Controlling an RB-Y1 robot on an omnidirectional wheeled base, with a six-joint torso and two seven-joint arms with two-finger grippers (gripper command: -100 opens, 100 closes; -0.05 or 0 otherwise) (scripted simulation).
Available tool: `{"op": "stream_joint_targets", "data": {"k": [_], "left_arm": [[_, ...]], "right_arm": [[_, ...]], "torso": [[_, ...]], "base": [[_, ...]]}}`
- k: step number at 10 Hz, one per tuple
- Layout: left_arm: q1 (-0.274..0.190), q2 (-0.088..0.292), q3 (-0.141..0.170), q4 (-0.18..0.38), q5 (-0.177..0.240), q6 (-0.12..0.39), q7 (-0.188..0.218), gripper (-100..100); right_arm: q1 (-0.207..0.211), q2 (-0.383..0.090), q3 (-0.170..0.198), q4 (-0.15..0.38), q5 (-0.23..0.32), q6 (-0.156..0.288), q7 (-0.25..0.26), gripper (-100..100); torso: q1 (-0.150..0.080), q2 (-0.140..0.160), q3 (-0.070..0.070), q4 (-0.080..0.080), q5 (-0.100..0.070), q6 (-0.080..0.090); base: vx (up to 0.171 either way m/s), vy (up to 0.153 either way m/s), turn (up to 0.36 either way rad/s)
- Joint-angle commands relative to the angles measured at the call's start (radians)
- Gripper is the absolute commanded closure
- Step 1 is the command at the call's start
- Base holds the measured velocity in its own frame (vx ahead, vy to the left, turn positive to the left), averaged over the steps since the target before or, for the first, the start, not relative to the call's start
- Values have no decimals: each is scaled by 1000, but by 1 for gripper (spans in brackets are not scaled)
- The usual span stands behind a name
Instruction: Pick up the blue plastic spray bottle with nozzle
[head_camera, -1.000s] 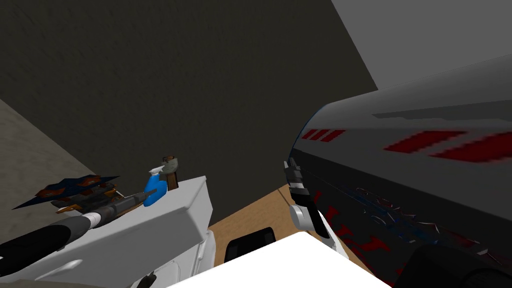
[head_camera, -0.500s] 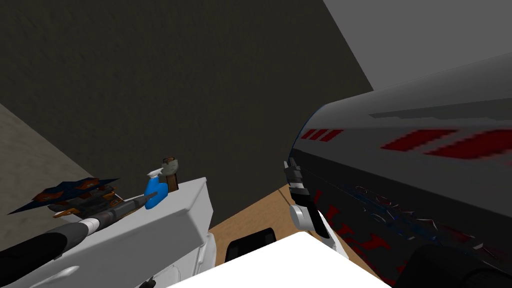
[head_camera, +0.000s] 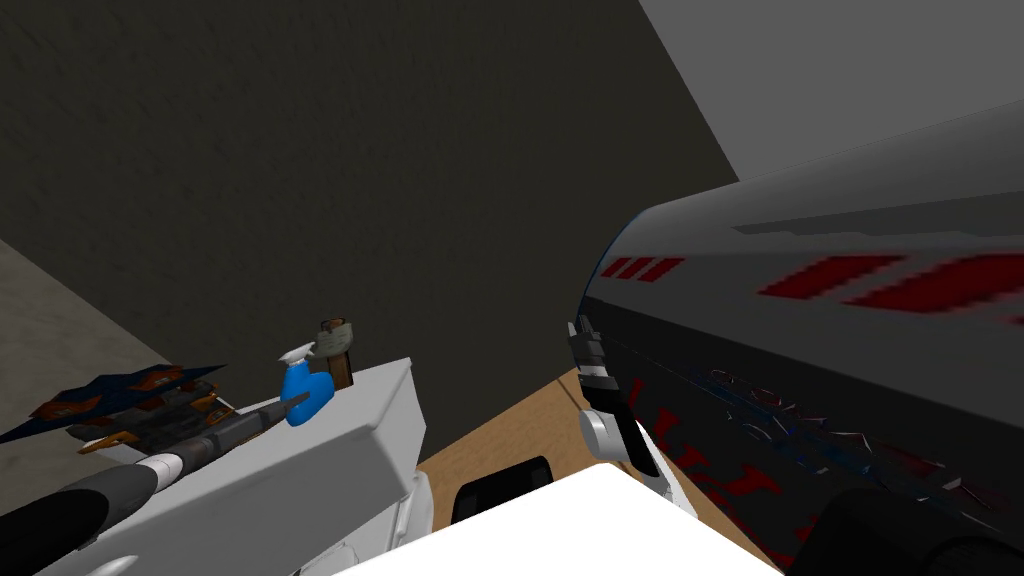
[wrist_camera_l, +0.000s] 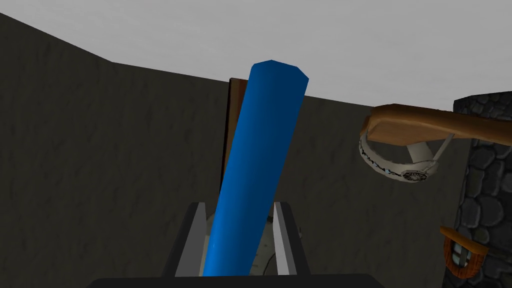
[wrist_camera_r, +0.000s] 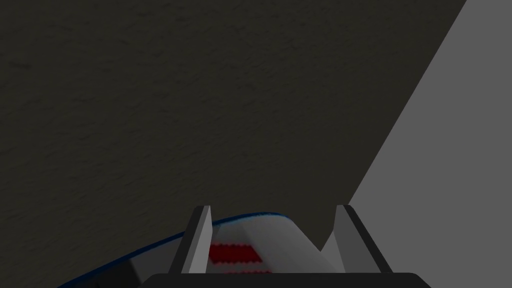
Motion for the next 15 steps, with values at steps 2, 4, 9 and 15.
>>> {"op": "stream_joint_targets", "data": {"k": [2, 4, 9, 15], "left_arm": [[69, -16, 59, -59, -19, 41, 5, 100], [132, -16, 107, -110, -19, 41, 5, 100], [260, -34, 203, -206, -42, 83, 10, 100], [447, -70, 376, -379, -86, 167, 20, 100]], "right_arm": [[0, 0, 0, 0, 0, 0, 0, 0], [0, 0, 0, 0, 0, 0, 0, 0], [0, 0, 0, 0, 0, 0, 0, 0], [0, 0, 0, 0, 0, 0, 0, 0]], "torso": [[1, 1, 0, -1, 2, -1], [4, 0, -1, -1, 3, -1], [3, 0, -1, -1, 3, -1], [3, 1, 0, -1, 2, -1]], "base": [[7, 14, -30], [20, 37, -22], [15, 26, -21], [18, 32, -36]]}}
